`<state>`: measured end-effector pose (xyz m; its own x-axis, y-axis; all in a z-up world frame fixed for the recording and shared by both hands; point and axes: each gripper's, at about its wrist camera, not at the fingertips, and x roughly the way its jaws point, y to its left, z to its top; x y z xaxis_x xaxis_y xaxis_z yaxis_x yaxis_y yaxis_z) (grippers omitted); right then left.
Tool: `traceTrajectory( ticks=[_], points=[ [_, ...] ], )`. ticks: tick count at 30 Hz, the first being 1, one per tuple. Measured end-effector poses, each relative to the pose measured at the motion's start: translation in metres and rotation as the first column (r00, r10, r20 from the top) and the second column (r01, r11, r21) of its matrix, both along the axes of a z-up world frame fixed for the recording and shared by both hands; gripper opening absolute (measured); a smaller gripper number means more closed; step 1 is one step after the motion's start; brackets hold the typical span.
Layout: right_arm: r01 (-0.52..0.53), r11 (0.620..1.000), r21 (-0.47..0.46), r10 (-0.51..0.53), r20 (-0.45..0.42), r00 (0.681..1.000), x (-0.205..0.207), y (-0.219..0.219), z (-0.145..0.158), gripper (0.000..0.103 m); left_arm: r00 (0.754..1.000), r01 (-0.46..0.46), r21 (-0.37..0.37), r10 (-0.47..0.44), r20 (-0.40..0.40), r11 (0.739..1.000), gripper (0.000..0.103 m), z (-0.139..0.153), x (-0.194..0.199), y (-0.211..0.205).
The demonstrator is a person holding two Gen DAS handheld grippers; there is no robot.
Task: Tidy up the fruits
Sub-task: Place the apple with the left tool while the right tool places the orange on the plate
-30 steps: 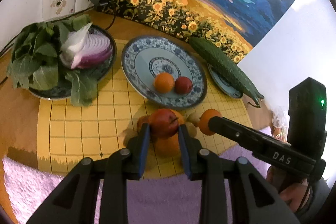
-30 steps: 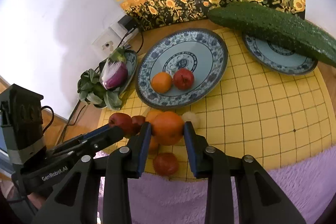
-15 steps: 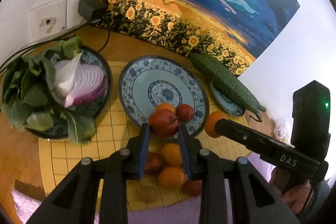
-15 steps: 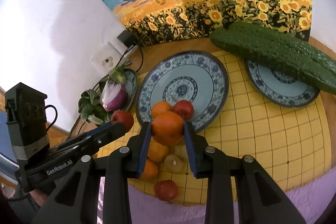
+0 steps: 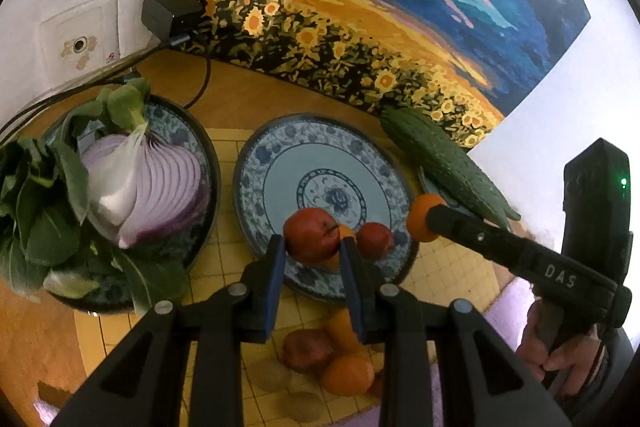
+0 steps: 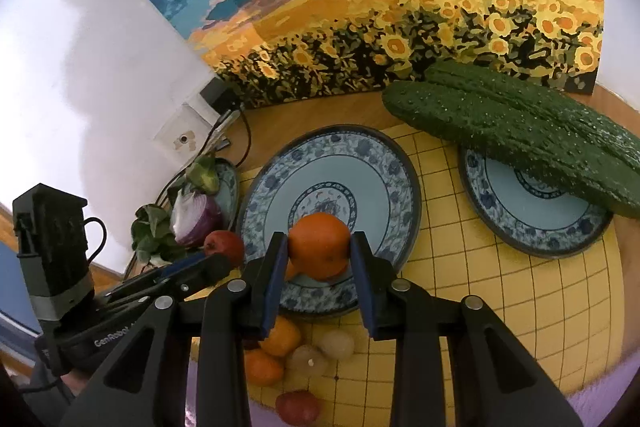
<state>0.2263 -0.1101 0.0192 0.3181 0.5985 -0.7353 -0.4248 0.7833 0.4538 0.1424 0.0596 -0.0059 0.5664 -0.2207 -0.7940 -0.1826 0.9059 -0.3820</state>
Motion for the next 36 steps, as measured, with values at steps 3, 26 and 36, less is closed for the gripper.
traceTrajectory(
  ticks=[3,26,36],
  points=[
    [0.008,1.000,-0.005,-0.008,-0.006,1.000,0.005,0.000,-0.003,0.033,1.000,0.003,0.000,-0.003,-0.007,1.000,0.029,-0.003,0.007,0.002],
    [0.000,0.998,-0.067,-0.003,-0.048,0.999,0.030,0.014,-0.028,0.033,0.998,0.004,-0.011,-0.005,-0.069,1.000,0.029,-0.025,0.026,0.005],
    [-0.001,0.997,-0.081,-0.003,-0.052,0.999,0.035,0.018,-0.033,0.033,0.995,0.015,0.001,-0.015,-0.095,1.000,0.029,-0.031,0.032,0.005]
  ],
)
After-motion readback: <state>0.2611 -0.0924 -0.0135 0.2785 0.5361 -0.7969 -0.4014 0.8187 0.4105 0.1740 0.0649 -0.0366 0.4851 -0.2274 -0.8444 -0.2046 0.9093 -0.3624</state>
